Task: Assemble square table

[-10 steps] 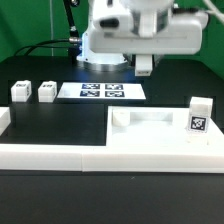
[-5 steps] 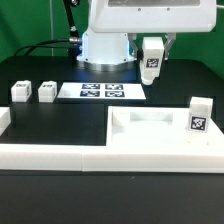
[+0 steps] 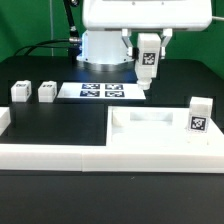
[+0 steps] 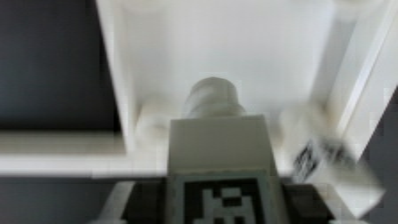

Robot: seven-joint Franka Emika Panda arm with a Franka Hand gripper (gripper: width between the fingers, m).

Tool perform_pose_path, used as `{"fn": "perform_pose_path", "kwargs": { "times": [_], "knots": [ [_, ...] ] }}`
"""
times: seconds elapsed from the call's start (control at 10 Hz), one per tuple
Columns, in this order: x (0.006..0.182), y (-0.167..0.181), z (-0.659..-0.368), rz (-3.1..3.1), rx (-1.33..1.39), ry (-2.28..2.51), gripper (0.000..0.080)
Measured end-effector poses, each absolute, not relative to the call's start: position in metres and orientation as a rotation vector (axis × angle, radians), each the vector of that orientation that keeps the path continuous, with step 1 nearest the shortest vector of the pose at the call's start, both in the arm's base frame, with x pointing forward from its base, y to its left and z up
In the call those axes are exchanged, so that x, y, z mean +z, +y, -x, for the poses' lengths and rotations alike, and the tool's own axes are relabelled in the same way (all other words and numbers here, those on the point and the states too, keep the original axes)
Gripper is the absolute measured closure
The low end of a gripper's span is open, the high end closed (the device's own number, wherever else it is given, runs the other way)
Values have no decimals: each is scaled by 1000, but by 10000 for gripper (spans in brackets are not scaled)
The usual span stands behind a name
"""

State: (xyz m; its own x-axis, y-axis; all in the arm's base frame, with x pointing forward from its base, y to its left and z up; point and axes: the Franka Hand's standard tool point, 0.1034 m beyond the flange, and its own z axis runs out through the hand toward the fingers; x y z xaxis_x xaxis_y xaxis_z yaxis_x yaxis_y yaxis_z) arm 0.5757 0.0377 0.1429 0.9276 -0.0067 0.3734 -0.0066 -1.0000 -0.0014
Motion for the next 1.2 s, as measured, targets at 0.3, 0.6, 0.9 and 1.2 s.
{"fn": "perform_pose_path", "kwargs": {
  "times": [0.3,0.6,0.9,1.2],
  "knots": [
    [149,26,-604,3061,-847,-30,512],
    [149,27,-604,3061,-846,-31,512],
    [136,11,-600,3092,-826,-119,512],
    [119,4,-600,3071,-779,-197,512]
  ]
}}
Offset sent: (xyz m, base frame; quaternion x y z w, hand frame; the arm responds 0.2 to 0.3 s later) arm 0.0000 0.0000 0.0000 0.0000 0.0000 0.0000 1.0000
